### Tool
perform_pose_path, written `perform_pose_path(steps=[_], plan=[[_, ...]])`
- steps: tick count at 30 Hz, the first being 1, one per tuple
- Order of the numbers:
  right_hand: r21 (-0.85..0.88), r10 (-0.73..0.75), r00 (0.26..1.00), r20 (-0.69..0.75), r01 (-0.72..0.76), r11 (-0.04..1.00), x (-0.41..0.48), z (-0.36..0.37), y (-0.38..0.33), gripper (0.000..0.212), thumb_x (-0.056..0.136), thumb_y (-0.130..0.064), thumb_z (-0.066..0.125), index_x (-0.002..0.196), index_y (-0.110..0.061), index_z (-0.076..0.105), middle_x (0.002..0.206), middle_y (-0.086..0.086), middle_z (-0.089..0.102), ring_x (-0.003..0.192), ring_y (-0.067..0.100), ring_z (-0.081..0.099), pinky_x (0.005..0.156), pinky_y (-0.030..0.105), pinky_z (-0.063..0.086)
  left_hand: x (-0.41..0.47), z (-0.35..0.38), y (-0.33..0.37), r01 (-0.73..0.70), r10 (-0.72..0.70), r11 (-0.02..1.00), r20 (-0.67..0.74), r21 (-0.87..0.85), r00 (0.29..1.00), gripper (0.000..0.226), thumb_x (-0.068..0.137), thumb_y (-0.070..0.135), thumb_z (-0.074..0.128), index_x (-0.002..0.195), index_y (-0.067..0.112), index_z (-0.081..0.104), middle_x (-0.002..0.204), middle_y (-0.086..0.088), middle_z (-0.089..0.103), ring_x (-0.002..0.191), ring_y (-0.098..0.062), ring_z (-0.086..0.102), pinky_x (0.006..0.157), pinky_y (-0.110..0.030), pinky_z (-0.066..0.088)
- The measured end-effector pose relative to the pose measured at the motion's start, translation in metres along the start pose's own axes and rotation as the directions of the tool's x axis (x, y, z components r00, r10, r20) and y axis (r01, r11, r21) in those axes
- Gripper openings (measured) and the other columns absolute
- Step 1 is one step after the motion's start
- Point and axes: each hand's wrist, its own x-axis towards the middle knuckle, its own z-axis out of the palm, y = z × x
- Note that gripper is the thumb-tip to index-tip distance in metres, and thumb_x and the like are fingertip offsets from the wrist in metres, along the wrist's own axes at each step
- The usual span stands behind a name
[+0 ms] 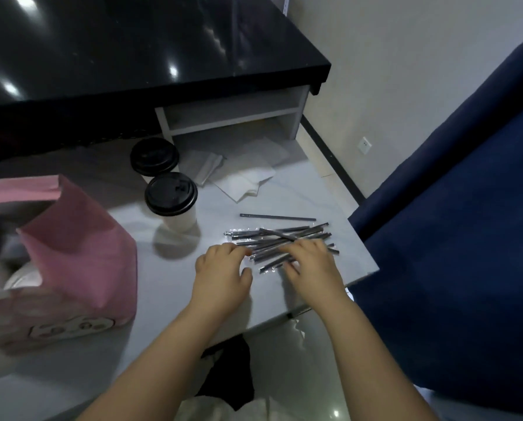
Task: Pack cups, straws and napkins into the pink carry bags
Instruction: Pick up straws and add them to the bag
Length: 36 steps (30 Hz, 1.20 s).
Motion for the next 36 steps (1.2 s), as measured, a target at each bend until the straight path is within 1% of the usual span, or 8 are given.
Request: perform_pose_path(steps=[3,7,11,14,17,24,31,36], plan=[[-0.044,0.028,0.999,-0.043,-0.030,0.999,0.036,0.001,0.007,0.036,0.088,-0.027,0.064,0.124,-0.025,0.062,0.119,-0.003,0.057,0.114,0.024,0.042,0.097,0.038,0.035,0.034,-0.006,-0.006,-0.020,0.019,0.999,-0.018,-0.037,1.000,0.035,0.085,0.027,0.058,0.120,0.028,0.061,0.120,0.006,0.058,0.115,-0.022,0.047,0.096,-0.037,0.037],[-0.130,0.047,0.998,0.049,-0.040,0.991,0.063,0.011,0.015,0.030,0.086,-0.039,0.066,0.113,-0.025,0.069,0.115,-0.004,0.055,0.113,0.023,0.040,0.094,0.035,0.027,0.071,-0.012,-0.008,-0.027,0.027,0.999,-0.015,-0.046,1.000,0.035,0.087,0.027,0.056,0.122,0.030,0.059,0.122,0.007,0.057,0.118,-0.020,0.045,0.098,-0.036,0.035],[-0.040,0.031,0.999,0.013,-0.031,0.999,0.077,0.008,0.014,0.009,0.087,-0.026,0.068,0.092,-0.019,0.073,0.100,-0.005,0.061,0.102,0.020,0.047,0.089,0.035,0.034,0.092,-0.016,-0.009,-0.036,0.034,0.996,-0.030,-0.077,0.999,0.035,0.088,0.026,0.056,0.123,0.029,0.059,0.124,0.006,0.056,0.121,-0.020,0.043,0.097,-0.035,0.033],[0.071,0.034,0.998,0.055,-0.038,0.997,0.093,-0.004,0.011,0.006,0.091,-0.022,0.062,0.092,-0.020,0.067,0.092,-0.004,0.065,0.092,0.019,0.054,0.081,0.036,0.044,0.099,-0.017,-0.008,-0.022,0.018,0.995,-0.044,-0.099,0.999,0.033,0.088,0.026,0.057,0.122,0.027,0.060,0.123,0.005,0.057,0.121,-0.020,0.043,0.097,-0.036,0.033],[0.083,0.009,0.999,0.040,-0.013,0.996,0.113,-0.011,0.007,0.007,0.095,-0.023,0.055,0.096,-0.020,0.061,0.087,-0.003,0.063,0.082,0.020,0.054,0.067,0.034,0.044,0.102,-0.016,-0.008,0.012,-0.017,0.994,-0.042,-0.107,0.999,0.033,0.089,0.026,0.058,0.122,0.027,0.060,0.123,0.005,0.057,0.120,-0.021,0.043,0.097,-0.037,0.035],[-0.035,-0.238,0.964,0.116,0.244,0.969,0.143,0.014,0.004,0.014,0.090,-0.019,0.062,0.098,-0.012,0.071,0.095,0.006,0.065,0.093,0.028,0.053,0.078,0.038,0.041,0.099,-0.015,-0.006,0.142,-0.151,0.985,-0.088,-0.099,0.985,0.032,0.088,0.025,0.059,0.120,0.025,0.061,0.121,0.005,0.058,0.118,-0.022,0.044,0.097,-0.036,0.038],[-0.065,-0.260,0.947,0.189,0.276,0.959,0.143,0.015,0.033,0.031,0.081,-0.038,0.071,0.109,-0.026,0.070,0.107,-0.005,0.060,0.104,0.020,0.047,0.086,0.034,0.034,0.095,-0.015,0.009,0.233,-0.244,0.968,-0.119,-0.097,0.962,0.033,0.087,0.024,0.057,0.120,0.027,0.062,0.121,0.006,0.059,0.118,-0.022,0.046,0.094,-0.035,0.038],[-0.025,-0.280,0.956,0.082,0.283,0.959,0.136,0.018,0.039,0.008,0.082,-0.025,0.073,0.086,-0.018,0.074,0.091,-0.003,0.064,0.092,0.024,0.052,0.077,0.035,0.032,0.090,-0.010,0.020,0.276,-0.294,0.953,-0.161,-0.123,0.942,0.032,0.087,0.023,0.057,0.119,0.027,0.062,0.121,0.005,0.060,0.118,-0.022,0.047,0.097,-0.037,0.039]])
